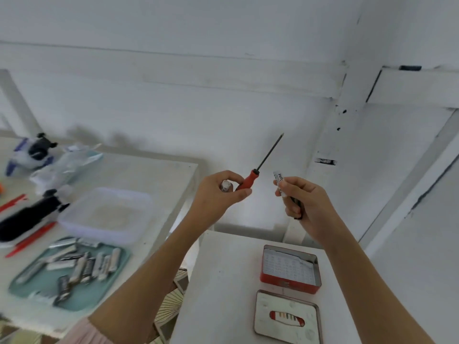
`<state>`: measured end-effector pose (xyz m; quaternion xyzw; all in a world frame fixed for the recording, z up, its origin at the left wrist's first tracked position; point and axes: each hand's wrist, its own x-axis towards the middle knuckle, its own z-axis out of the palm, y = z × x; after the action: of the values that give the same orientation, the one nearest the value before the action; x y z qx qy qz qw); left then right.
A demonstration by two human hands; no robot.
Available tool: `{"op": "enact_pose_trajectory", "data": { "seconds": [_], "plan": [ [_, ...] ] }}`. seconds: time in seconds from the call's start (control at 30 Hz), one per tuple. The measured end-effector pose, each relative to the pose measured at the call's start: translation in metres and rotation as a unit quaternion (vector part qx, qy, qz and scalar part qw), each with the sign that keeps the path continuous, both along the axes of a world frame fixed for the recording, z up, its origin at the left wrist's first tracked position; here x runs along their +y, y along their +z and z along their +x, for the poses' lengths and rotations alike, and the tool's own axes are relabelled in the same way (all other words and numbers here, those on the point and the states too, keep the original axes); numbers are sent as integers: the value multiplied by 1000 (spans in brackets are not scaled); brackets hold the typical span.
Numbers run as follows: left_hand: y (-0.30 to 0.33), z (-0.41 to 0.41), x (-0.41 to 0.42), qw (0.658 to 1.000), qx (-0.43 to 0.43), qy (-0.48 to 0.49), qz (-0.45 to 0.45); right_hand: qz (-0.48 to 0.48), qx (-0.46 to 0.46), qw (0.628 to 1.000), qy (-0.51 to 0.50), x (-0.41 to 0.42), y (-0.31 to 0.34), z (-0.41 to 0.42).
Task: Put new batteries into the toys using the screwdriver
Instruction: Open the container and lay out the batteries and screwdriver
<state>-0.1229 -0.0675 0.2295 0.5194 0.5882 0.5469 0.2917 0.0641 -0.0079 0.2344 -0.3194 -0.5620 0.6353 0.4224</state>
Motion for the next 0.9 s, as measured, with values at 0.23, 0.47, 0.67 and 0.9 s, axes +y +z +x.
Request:
{"op": "enact_pose_trajectory", "data": {
  "seconds": [0.23, 0.47, 0.67, 0.9],
  "plan": [
    [21, -67, -53, 999, 10, -9, 32, 14, 12, 1000, 7, -54, 12, -68],
    [18, -186, -88, 999, 40, -25, 21, 33, -32, 999, -12, -106, -5, -172],
    [7, -276, -113, 993, 108, -42, -4, 46, -268, 962, 33, -149, -28, -263],
    [-14, -319, -124, 984, 153, -83, -26, 127, -415, 900, 44, -171, -53, -317]
  ]
}}
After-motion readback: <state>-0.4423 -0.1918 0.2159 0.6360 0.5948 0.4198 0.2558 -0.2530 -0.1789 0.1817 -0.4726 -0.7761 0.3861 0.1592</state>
